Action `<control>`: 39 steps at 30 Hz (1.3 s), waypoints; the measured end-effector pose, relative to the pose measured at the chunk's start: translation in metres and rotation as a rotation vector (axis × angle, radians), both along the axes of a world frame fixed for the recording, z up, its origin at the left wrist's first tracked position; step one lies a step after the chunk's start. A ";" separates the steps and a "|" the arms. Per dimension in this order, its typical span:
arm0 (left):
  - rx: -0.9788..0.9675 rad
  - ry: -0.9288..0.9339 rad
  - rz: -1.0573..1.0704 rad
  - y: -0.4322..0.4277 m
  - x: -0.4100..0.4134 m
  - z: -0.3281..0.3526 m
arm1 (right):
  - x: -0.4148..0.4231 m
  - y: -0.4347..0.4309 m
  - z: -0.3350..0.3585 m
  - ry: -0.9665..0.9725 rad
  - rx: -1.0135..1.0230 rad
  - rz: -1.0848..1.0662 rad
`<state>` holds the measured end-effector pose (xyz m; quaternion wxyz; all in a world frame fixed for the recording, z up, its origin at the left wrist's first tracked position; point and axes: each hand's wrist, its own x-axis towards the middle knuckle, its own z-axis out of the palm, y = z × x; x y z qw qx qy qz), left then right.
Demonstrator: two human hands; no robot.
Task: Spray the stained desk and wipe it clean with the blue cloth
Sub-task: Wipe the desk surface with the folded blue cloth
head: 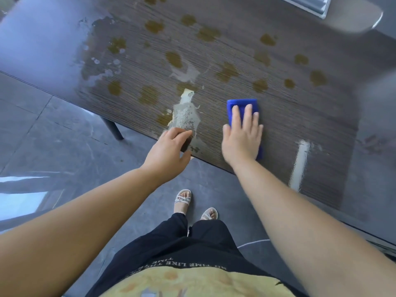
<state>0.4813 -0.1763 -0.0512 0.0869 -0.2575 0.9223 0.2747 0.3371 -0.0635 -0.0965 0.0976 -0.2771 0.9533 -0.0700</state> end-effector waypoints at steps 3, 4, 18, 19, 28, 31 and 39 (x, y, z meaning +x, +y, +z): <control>-0.068 -0.003 0.097 -0.008 0.004 0.000 | 0.027 0.020 -0.004 0.026 -0.030 0.502; -0.085 -0.022 0.109 -0.010 0.005 -0.001 | 0.021 0.033 -0.005 0.014 -0.035 0.643; -0.140 -0.092 0.104 -0.003 0.007 -0.008 | 0.020 0.040 -0.008 0.028 -0.083 0.772; -0.140 -0.090 0.094 -0.004 0.008 -0.008 | 0.007 0.054 -0.008 0.024 -0.094 0.832; -0.148 -0.083 0.062 -0.007 0.009 -0.010 | 0.002 0.008 -0.005 0.066 -0.020 0.261; -0.111 -0.036 0.069 -0.011 0.011 -0.008 | 0.019 0.019 -0.008 0.043 -0.029 0.728; -0.123 0.065 0.272 -0.049 0.026 -0.007 | -0.012 -0.002 -0.003 0.053 0.005 0.182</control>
